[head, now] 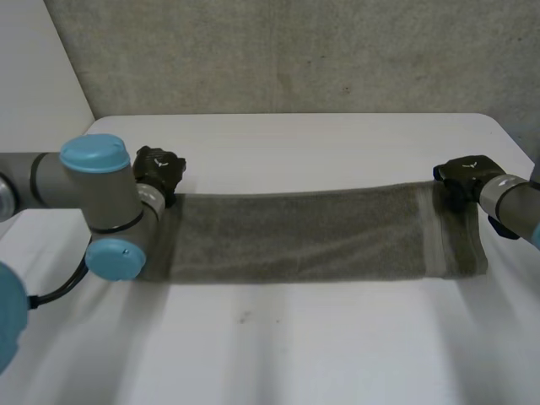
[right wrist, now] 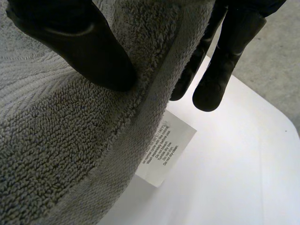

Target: Fold the towel.

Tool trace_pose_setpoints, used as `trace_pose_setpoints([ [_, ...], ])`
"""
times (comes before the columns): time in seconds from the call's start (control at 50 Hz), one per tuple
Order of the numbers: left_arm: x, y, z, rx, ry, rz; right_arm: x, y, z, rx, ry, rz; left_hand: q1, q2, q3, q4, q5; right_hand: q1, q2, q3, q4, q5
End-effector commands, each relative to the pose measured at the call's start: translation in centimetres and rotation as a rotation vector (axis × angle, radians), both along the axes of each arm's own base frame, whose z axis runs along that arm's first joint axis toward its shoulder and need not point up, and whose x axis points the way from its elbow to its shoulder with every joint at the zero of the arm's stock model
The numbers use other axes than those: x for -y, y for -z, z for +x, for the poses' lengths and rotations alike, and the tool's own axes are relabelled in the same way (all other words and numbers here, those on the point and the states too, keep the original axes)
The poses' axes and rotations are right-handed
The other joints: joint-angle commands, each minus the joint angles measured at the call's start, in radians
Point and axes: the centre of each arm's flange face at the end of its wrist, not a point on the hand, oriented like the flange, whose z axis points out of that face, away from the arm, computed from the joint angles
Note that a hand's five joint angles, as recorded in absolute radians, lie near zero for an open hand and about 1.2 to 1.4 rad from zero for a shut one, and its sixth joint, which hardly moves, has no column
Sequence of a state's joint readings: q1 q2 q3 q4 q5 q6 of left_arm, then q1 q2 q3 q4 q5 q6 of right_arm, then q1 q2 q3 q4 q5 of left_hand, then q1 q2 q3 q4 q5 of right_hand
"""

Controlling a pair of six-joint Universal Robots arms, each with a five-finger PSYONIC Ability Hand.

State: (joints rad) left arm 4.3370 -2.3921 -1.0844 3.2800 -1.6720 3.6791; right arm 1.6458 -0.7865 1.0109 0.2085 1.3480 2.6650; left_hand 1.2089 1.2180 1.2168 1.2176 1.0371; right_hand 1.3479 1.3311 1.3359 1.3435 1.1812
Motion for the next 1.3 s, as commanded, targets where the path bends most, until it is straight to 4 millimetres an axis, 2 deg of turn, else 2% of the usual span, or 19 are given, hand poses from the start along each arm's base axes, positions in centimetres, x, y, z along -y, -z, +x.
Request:
trace_pose_setpoints([
  [0.02,1.9,1.3,-0.8,0.006,0.0,0.016,1.7,0.7,1.1,-0.006,-0.01,-0.04,0.187,0.178,0.18,0.179,0.185,0.048,0.065,0.06,0.053,0.041],
  [0.14,2.3,2.4,-0.9,0.01,0.0,0.032,2.4,1.3,2.0,-0.01,-0.019,-0.059,0.187,0.178,0.18,0.179,0.185,0.048,0.065,0.06,0.053,0.041],
  [0.16,2.3,2.4,-0.9,0.01,0.0,0.032,2.7,1.4,2.0,-0.012,-0.017,-0.064,0.187,0.178,0.18,0.179,0.185,-0.494,-0.477,-0.482,-0.49,-0.502],
  [0.18,2.5,2.2,-1.0,0.003,-0.004,0.02,3.0,1.3,2.1,-0.016,-0.009,-0.072,-0.245,-0.254,-0.253,-0.254,-0.248,-1.173,-1.157,-1.161,-1.169,-1.181],
  [0.2,2.8,1.8,-1.1,-0.011,-0.007,-0.006,3.0,1.3,2.1,-0.016,-0.008,-0.072,-1.034,-1.043,-1.042,-1.043,-1.037,-1.173,-1.157,-1.161,-1.169,-1.181],
  [0.24,3.3,1.1,-1.2,-0.029,-0.009,-0.044,3.4,-0.2,2.6,-0.015,0.017,-0.123,-0.927,-0.936,-0.935,-0.935,-0.929,-1.173,-1.157,-1.161,-1.169,-1.181],
  [0.3,3.6,-0.3,-1.2,-0.054,-0.019,-0.093,3.5,-1.6,2.7,-0.007,0.029,-0.159,-1.034,-1.043,-1.042,-1.043,-1.037,-1.173,-1.157,-1.161,-1.169,-1.181],
  [0.34,3.6,-1.5,-1.1,-0.068,-0.023,-0.111,3.0,-6.0,2.6,0.039,0.042,-0.24,-1.034,-1.043,-1.042,-1.043,-1.037,-1.173,-1.157,-1.161,-1.169,-1.181],
  [0.36,3.4,-3.3,-0.9,-0.086,-0.026,-0.136,3.0,-6.0,2.6,0.04,0.042,-0.24,-1.034,-1.043,-1.042,-1.043,-1.037,-1.173,-1.157,-1.161,-1.169,-1.181],
  [0.4,3.0,-4.6,-0.7,-0.103,-0.029,-0.148,1.8,-10.2,2.4,0.097,0.053,-0.305,-1.034,-1.043,-1.042,-1.043,-1.037,-1.173,-1.157,-1.161,-1.169,-1.181],
  [0.46,1.8,-6.8,0.4,-0.141,-0.045,-0.148,0.3,-12.4,2.0,0.129,0.061,-0.323,-1.034,-1.043,-1.042,-1.043,-1.037,-1.173,-1.157,-1.161,-1.169,-1.181],
  [0.54,0.1,-8.8,1.7,-0.2,-0.059,-0.136,-1.8,-13.5,1.6,0.129,0.063,-0.312,-1.034,-1.043,-1.042,-1.043,-1.037,-1.173,-1.157,-1.161,-1.169,-1.181],
  [0.62,-3.0,-9.3,3.0,-0.291,-0.075,-0.071,-5.1,-12.1,1.2,0.092,0.052,-0.232,-1.034,-1.043,-1.042,-1.043,-1.037,-1.173,-1.157,-1.161,-1.169,-1.181],
  [0.68,-4.7,-9.1,4.0,-0.348,-0.097,-0.022,-6.2,-11.2,1.0,0.068,0.047,-0.199,-1.034,-1.043,-1.042,-1.043,-1.037,-1.173,-1.157,-1.161,-1.169,-1.181],
  [0.72,-5.3,-8.6,4.5,-0.37,-0.112,0.008,-8.0,-8.8,0.6,0.009,0.023,-0.119,-1.034,-1.043,-1.042,-1.043,-1.037,-1.173,-1.157,-1.161,-1.169,-1.181],
  [0.74,-6.0,-8.1,4.8,-0.392,-0.124,0.036,-8.0,-8.8,0.6,0.008,0.022,-0.118,-1.034,-1.043,-1.042,-1.043,-1.037,-1.173,-1.157,-1.161,-1.169,-1.181],
  [0.84,-7.5,-6.1,5.2,-0.416,-0.143,0.114,-10.1,-3.8,-0.5,-0.055,-0.007,0.002,-1.034,-1.043,-1.042,-1.043,-1.037,-1.173,-1.157,-1.161,-1.169,-1.181],
  [1.16,-7.9,-4.9,6.3,-0.427,-0.163,0.113,-10.0,2.8,-2.1,-0.085,0.018,-0.031,-1.034,-1.043,-1.042,-1.043,-1.037,-0.779,-0.762,-0.767,-0.774,-0.786],
  [1.3,-8.1,-4.6,6.2,-0.427,-0.158,0.113,-9.2,4.3,-2.6,-0.121,0.019,-0.027,-1.034,-1.043,-1.042,-1.043,-1.037,-0.662,-0.645,-0.65,-0.657,-0.669],
])
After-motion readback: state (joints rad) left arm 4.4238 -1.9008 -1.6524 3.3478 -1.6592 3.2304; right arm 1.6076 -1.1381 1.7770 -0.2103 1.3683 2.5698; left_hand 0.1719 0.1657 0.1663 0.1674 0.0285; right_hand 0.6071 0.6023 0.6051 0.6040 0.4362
